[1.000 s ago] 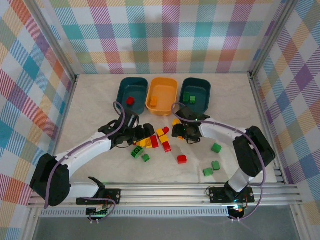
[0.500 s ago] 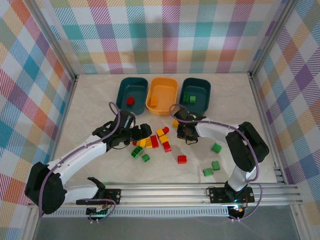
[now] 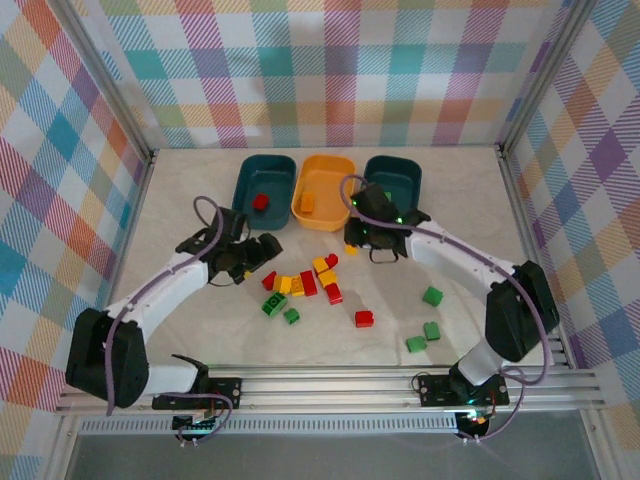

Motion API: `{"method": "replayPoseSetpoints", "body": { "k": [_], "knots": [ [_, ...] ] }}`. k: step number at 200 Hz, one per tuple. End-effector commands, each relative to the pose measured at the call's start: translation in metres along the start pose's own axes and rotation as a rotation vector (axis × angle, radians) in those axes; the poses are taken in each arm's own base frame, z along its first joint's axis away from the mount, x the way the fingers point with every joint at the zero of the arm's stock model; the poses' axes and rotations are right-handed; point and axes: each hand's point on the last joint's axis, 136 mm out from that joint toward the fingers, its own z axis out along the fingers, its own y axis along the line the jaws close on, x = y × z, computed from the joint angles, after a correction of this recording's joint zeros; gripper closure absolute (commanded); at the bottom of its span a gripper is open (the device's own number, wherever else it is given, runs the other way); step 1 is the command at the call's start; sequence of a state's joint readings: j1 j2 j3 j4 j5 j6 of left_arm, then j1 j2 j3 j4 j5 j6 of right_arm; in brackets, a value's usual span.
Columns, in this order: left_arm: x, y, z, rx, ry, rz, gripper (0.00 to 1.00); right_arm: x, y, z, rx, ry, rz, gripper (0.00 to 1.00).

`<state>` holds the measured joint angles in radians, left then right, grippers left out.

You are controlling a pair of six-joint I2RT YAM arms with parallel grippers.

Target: Sort the legos into containers by color

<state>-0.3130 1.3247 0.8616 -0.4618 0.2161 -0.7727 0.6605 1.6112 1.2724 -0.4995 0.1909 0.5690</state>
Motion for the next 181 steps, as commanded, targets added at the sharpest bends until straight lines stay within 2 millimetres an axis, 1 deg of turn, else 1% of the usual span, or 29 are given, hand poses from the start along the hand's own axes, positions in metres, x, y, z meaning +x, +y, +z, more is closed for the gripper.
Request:
{"method": "replayPoseSetpoints", "body": {
  "k": [1, 19, 27, 47, 64, 66, 86, 101, 116, 123, 130, 134, 149, 162, 173, 181],
  "knots": [
    [0.008, 0.010, 0.003, 0.000, 0.086, -0.103, 0.16, -0.020, 0.026, 0.021, -0.057, 0.017, -0.101, 0.78],
    [0.012, 0.014, -0.005, -0.019, 0.081, -0.072, 0.16, -0.042, 0.038, 0.039, -0.081, 0.019, -0.113, 0.78],
    [0.015, 0.017, -0.008, -0.022, 0.081, -0.067, 0.16, -0.048, 0.040, 0.052, -0.078, 0.032, -0.122, 0.78],
    [0.025, 0.023, -0.013, -0.014, 0.089, -0.069, 0.16, -0.057, 0.043, 0.084, -0.065, 0.087, -0.145, 0.79],
    [0.033, 0.029, -0.016, -0.016, 0.099, -0.066, 0.15, -0.068, 0.046, 0.105, -0.046, 0.095, -0.171, 0.79],
    [0.033, 0.029, -0.017, -0.016, 0.099, -0.066, 0.16, -0.066, 0.044, 0.108, -0.039, 0.102, -0.173, 0.79],
    [0.037, 0.030, -0.022, -0.014, 0.103, -0.050, 0.15, -0.076, 0.042, 0.125, -0.012, 0.111, -0.168, 0.78],
    [0.038, 0.024, -0.028, 0.007, 0.105, -0.026, 0.16, -0.078, 0.038, 0.135, 0.005, 0.130, -0.165, 0.76],
    [0.038, 0.016, -0.033, 0.031, 0.098, 0.014, 0.16, -0.079, 0.037, 0.144, -0.003, 0.152, -0.166, 0.71],
    [0.039, 0.014, -0.035, 0.032, 0.096, 0.032, 0.16, -0.079, 0.037, 0.147, -0.005, 0.159, -0.167, 0.65],
    [0.040, 0.012, -0.036, 0.026, 0.093, 0.051, 0.16, -0.080, 0.038, 0.149, -0.007, 0.165, -0.173, 0.56],
    [0.040, 0.011, -0.036, 0.021, 0.091, 0.059, 0.16, -0.081, 0.038, 0.149, -0.010, 0.167, -0.177, 0.53],
    [0.044, 0.006, -0.037, 0.013, 0.096, 0.097, 0.16, -0.085, 0.043, 0.143, -0.027, 0.159, -0.195, 0.49],
    [0.050, -0.002, -0.036, 0.014, 0.102, 0.135, 0.17, -0.094, 0.045, 0.134, -0.028, 0.124, -0.204, 0.43],
    [0.055, -0.009, -0.037, 0.015, 0.108, 0.172, 0.18, -0.101, 0.046, 0.122, -0.026, 0.103, -0.213, 0.41],
    [0.059, -0.018, -0.038, 0.028, 0.110, 0.213, 0.19, -0.105, 0.046, 0.112, -0.022, 0.088, -0.217, 0.40]
  ]
}}
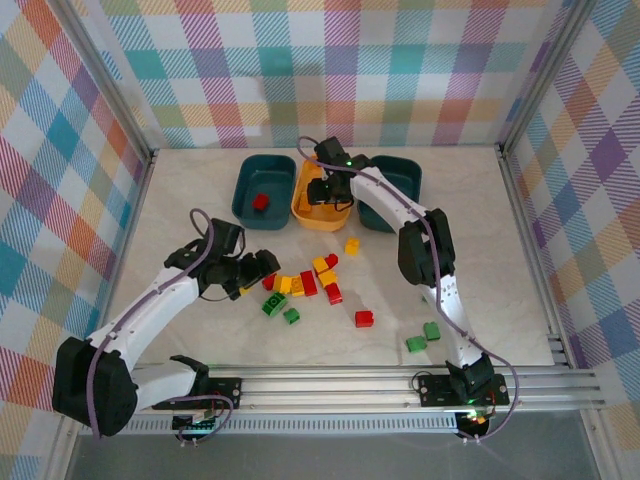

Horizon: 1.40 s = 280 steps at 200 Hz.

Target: Sort the legos into containers by color

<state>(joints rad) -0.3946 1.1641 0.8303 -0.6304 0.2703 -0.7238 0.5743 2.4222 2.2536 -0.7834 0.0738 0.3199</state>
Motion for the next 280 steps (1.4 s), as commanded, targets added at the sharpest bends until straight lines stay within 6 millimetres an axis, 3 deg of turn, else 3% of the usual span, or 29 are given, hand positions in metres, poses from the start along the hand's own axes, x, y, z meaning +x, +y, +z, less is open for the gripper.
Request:
{"method": "replayPoseSetpoints", "body": {
  "k": [1, 26, 50, 89, 109, 124, 143, 172, 191, 232, 280],
  "knots": [
    [0.007, -0.022, -0.006, 0.004, 0.003, 0.110, 0.20, -0.015, 0.005, -0.043, -0.005, -0.049, -0.036, 0.40],
    [0.024, -0.059, -0.008, 0.051, 0.008, 0.306, 0.21, -0.016, -0.008, -0.085, 0.037, -0.134, -0.021, 0.39],
    [0.053, -0.091, 0.001, 0.084, 0.045, 0.532, 0.23, 0.003, -0.044, -0.129, 0.033, -0.194, 0.101, 0.38],
    [0.114, -0.139, 0.018, 0.084, 0.155, 0.962, 0.24, 0.087, -0.135, -0.157, 0.026, -0.148, 0.399, 0.35],
    [0.149, -0.149, 0.029, 0.032, 0.209, 1.216, 0.24, 0.130, -0.167, -0.170, 0.072, -0.127, 0.480, 0.31],
    [0.167, -0.150, 0.042, 0.013, 0.269, 1.314, 0.22, 0.155, -0.182, -0.179, 0.102, -0.108, 0.510, 0.31],
    [0.183, -0.154, 0.056, 0.034, 0.324, 1.382, 0.21, 0.177, -0.193, -0.190, 0.140, -0.102, 0.528, 0.30],
    [0.195, -0.147, 0.085, -0.014, 0.373, 1.474, 0.23, 0.192, -0.198, -0.201, 0.155, -0.109, 0.537, 0.25],
    [0.193, -0.142, 0.104, -0.065, 0.377, 1.519, 0.25, 0.196, -0.201, -0.203, 0.160, -0.101, 0.543, 0.24],
    [0.185, -0.149, 0.131, -0.122, 0.342, 1.597, 0.26, 0.198, -0.200, -0.197, 0.139, -0.095, 0.550, 0.23],
    [0.178, -0.130, 0.151, -0.220, 0.357, 1.637, 0.26, 0.200, -0.202, -0.193, 0.132, -0.090, 0.550, 0.23]
  ]
}}
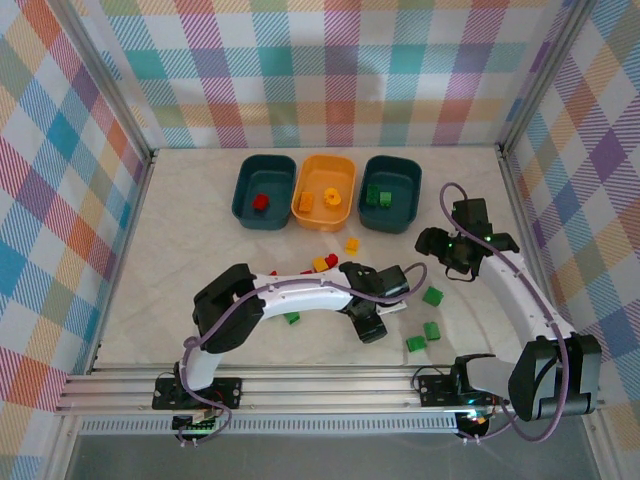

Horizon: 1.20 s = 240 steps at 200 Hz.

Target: Sort the legos into containers by color

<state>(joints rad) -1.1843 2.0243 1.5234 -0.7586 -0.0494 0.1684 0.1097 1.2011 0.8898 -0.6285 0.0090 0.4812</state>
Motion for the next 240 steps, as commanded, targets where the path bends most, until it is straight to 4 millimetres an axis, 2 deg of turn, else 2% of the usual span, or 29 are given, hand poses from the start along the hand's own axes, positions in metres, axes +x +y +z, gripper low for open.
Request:
{"method": "replayPoseSetpoints", "body": {
  "k": [1, 65, 128, 162, 198, 240],
  "knots": [
    [0.005, 0.003, 0.007, -0.042, 0.038, 0.051, 0.26, 0.004, -0.003, 0.005, -0.010, 0.019, -0.008, 0.23],
    [-0.009, 0.013, 0.016, -0.099, -0.014, 0.059, 0.27, 0.001, 0.002, 0.008, -0.035, 0.023, 0.000, 0.23],
    [0.010, 0.016, 0.034, -0.053, 0.064, 0.045, 0.35, 0.000, 0.002, -0.002, -0.032, 0.008, -0.019, 0.24],
    [0.014, 0.014, 0.034, -0.041, 0.072, 0.020, 0.49, -0.002, 0.006, -0.003, -0.052, 0.000, -0.010, 0.25],
    [0.012, 0.021, 0.026, -0.079, 0.059, 0.010, 0.66, -0.004, 0.009, -0.005, -0.065, -0.006, -0.009, 0.25],
    [-0.001, 0.033, 0.008, -0.103, 0.018, -0.014, 0.75, -0.002, 0.008, -0.007, -0.066, -0.011, -0.015, 0.25]
  ]
}}
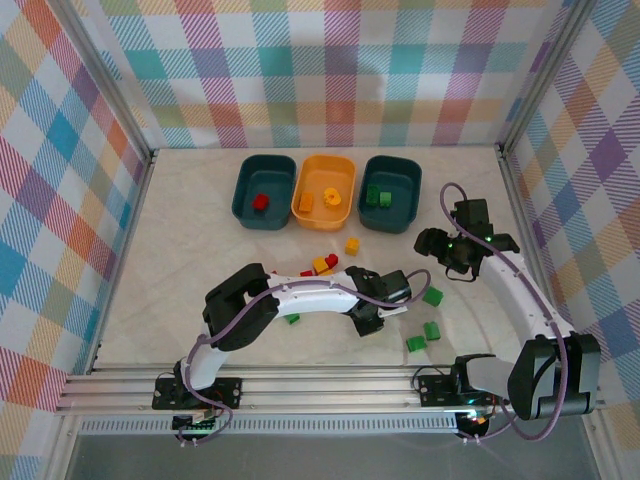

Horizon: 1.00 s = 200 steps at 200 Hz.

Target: Sort the legos into containers by color

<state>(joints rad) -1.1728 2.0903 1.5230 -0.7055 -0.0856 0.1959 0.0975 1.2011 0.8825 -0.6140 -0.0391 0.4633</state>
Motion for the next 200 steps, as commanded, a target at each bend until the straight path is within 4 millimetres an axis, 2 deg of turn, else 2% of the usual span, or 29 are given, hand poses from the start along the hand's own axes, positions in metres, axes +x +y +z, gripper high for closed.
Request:
{"method": "replayPoseSetpoints", "body": {
  "k": [1, 23, 50, 72, 83, 101, 110, 128, 150, 169, 200],
  "knots": [
    [0.001, 0.025, -0.017, -0.066, 0.003, -0.033, 0.75, -0.004, 0.004, -0.008, -0.025, -0.023, -0.007, 0.25],
    [-0.005, 0.045, -0.032, -0.105, -0.024, -0.076, 0.79, -0.005, 0.002, -0.010, -0.014, -0.037, -0.013, 0.25],
    [-0.007, 0.097, -0.063, -0.115, -0.100, -0.223, 0.80, -0.009, 0.001, -0.013, -0.006, -0.056, -0.016, 0.26],
    [-0.003, 0.167, -0.104, -0.154, -0.204, -0.416, 0.79, -0.009, 0.002, -0.012, -0.014, -0.056, -0.013, 0.26],
    [0.005, 0.212, -0.121, -0.193, -0.246, -0.549, 0.77, -0.007, 0.003, -0.009, -0.023, -0.047, -0.006, 0.26],
    [0.026, 0.285, -0.142, -0.262, -0.291, -0.788, 0.76, -0.002, 0.004, -0.003, -0.041, -0.031, 0.008, 0.26],
    [0.045, 0.322, -0.148, -0.304, -0.295, -0.911, 0.76, 0.000, 0.005, -0.001, -0.053, -0.024, 0.013, 0.26],
    [0.079, 0.378, -0.144, -0.337, -0.267, -1.114, 0.75, 0.003, 0.005, 0.003, -0.063, -0.016, 0.006, 0.26],
    [0.104, 0.420, -0.128, -0.286, -0.236, -1.246, 0.74, 0.006, 0.004, 0.002, -0.062, -0.011, -0.003, 0.26],
    [0.114, 0.441, -0.110, -0.255, -0.213, -1.284, 0.73, 0.009, 0.003, 0.002, -0.058, -0.003, -0.010, 0.26],
    [0.125, 0.454, -0.091, -0.245, -0.200, -1.303, 0.69, 0.016, -0.004, 0.003, -0.031, 0.021, 0.005, 0.25]
  ]
}}
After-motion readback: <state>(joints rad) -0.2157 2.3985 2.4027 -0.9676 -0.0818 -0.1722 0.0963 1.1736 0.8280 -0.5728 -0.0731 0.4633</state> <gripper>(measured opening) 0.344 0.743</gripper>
